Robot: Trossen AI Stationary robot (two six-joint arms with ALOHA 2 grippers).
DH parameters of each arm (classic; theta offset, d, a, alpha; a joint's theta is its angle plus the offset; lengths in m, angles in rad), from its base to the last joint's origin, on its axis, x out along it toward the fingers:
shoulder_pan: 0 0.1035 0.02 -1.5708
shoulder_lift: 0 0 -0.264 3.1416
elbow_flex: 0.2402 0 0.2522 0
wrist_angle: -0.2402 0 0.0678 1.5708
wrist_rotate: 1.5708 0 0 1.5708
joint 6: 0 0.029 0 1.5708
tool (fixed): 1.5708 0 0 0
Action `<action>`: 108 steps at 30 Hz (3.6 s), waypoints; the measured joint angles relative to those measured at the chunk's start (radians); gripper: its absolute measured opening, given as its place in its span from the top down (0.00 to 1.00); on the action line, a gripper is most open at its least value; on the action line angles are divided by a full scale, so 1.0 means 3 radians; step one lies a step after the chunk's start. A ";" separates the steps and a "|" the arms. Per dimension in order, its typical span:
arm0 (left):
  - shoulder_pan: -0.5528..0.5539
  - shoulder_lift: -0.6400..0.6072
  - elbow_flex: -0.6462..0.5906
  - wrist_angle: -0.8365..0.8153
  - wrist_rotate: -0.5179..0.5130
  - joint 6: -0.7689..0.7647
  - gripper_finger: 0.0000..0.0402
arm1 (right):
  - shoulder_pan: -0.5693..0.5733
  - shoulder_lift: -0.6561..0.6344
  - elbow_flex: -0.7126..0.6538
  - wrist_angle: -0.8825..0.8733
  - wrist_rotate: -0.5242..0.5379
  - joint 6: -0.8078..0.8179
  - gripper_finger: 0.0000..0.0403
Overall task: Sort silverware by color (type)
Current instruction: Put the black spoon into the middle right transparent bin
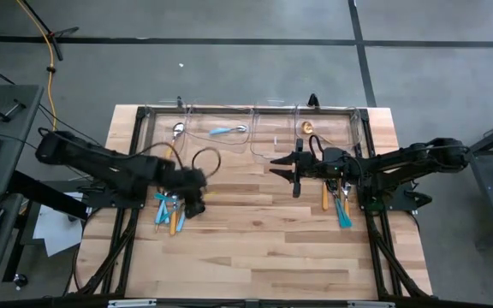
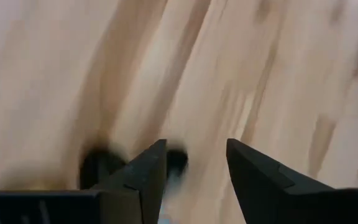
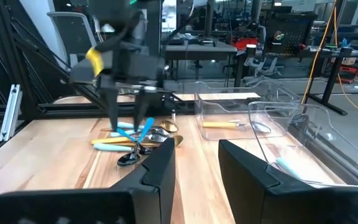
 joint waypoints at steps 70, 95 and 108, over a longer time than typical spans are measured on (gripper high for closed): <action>-0.0333 0.0656 -0.0415 -0.0787 -0.0143 -0.1100 0.73 | -0.0001 0.0000 0.0000 -0.0046 0.0003 -0.0114 0.73; -0.0333 0.0451 -0.0424 -0.0713 -0.0233 -0.1117 1.00 | -0.0001 0.0001 0.0000 -0.0145 0.0003 -0.0114 0.73; -0.0333 0.0449 -0.0145 -0.0757 -0.0218 -0.0919 1.00 | -0.0001 0.0001 0.0000 -0.0145 0.0003 -0.0113 0.73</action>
